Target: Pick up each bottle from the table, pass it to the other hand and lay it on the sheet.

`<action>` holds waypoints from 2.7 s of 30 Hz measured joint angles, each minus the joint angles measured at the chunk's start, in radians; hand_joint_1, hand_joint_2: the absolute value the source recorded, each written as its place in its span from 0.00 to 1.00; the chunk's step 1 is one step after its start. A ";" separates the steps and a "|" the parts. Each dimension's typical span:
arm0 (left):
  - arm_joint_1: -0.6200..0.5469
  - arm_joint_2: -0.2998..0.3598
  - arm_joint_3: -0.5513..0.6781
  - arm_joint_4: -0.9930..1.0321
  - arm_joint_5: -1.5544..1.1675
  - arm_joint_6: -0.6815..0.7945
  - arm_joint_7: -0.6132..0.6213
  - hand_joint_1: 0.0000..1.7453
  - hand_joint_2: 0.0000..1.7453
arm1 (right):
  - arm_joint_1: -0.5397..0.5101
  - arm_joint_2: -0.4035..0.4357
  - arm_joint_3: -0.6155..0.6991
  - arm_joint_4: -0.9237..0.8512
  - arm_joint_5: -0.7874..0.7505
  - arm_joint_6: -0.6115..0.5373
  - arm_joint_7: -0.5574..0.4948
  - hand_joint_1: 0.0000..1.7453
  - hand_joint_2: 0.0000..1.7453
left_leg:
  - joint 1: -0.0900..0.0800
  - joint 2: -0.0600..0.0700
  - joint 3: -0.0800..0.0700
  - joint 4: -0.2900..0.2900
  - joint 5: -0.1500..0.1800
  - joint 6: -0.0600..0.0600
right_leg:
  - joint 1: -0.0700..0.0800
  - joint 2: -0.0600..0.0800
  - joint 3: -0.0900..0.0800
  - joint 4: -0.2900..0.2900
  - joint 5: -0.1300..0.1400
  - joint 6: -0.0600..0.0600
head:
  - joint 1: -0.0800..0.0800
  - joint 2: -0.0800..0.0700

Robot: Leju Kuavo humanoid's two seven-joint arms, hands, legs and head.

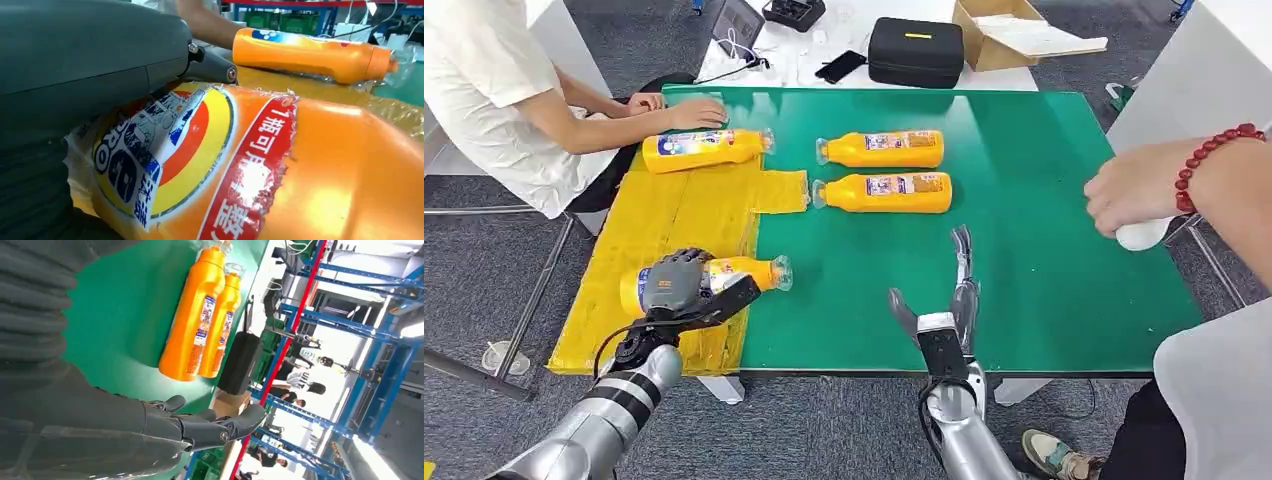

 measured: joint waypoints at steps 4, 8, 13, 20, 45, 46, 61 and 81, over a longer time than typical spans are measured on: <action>-0.011 0.006 -0.007 0.015 -0.001 -0.056 -0.014 0.02 1.00 | 0.000 0.000 0.000 0.000 -0.006 0.001 0.000 0.00 1.00 | 0.000 0.000 0.000 0.000 0.000 0.000 | 0.000 0.000 0.000 0.000 0.000 0.000 | 0.000 0.000; -0.020 0.019 -0.009 0.023 0.000 -0.126 -0.060 0.00 1.00 | -0.003 -0.002 -0.001 0.001 -0.016 0.001 0.000 0.00 1.00 | 0.000 0.000 0.000 0.000 0.000 0.000 | 0.000 0.000 0.001 0.000 0.000 0.000 | 0.000 0.000; -0.025 0.029 -0.010 0.027 0.007 -0.148 -0.087 0.00 1.00 | -0.005 -0.004 -0.002 0.002 -0.022 0.001 0.000 0.00 1.00 | 0.000 0.000 0.000 0.000 0.000 0.000 | 0.000 0.000 0.001 0.000 0.000 0.000 | 0.000 0.000; -0.031 0.035 -0.010 0.029 0.009 -0.179 -0.101 0.01 1.00 | -0.006 -0.006 -0.002 0.006 -0.023 0.001 0.000 0.00 1.00 | 0.000 -0.001 0.000 0.000 0.000 0.000 | 0.000 0.000 0.002 0.000 0.000 0.000 | 0.000 0.000; 0.257 -0.016 -0.029 -0.514 0.299 -0.029 -0.380 0.00 1.00 | 0.016 -0.027 -0.006 0.006 -0.017 -0.043 0.000 0.00 1.00 | -0.001 -0.001 -0.003 0.000 -0.001 0.000 | 0.000 0.000 -0.002 0.000 -0.001 0.001 | 0.000 0.000; 0.270 -0.017 -0.037 -0.546 0.289 0.006 -0.375 0.00 1.00 | 0.017 -0.027 -0.007 0.005 -0.013 -0.049 0.000 0.00 1.00 | 0.000 0.000 -0.003 0.000 -0.001 0.000 | 0.000 0.000 -0.002 0.000 -0.001 0.001 | 0.000 0.000; 0.359 -0.071 -0.113 -0.791 0.447 0.170 -0.378 0.00 1.00 | -0.008 -0.050 -0.023 0.087 0.174 -0.051 0.000 0.00 1.00 | -0.001 -0.002 -0.004 0.000 -0.001 0.000 | -0.001 -0.001 -0.002 0.000 -0.001 0.001 | 0.000 0.000; 0.422 -0.171 -0.165 -0.805 0.746 0.247 -0.338 0.00 1.00 | -0.114 -0.195 -0.135 0.270 0.751 -0.076 0.239 0.00 1.00 | -0.004 -0.002 -0.005 0.000 -0.001 0.002 | -0.004 -0.001 -0.002 -0.001 0.000 0.002 | 0.000 0.000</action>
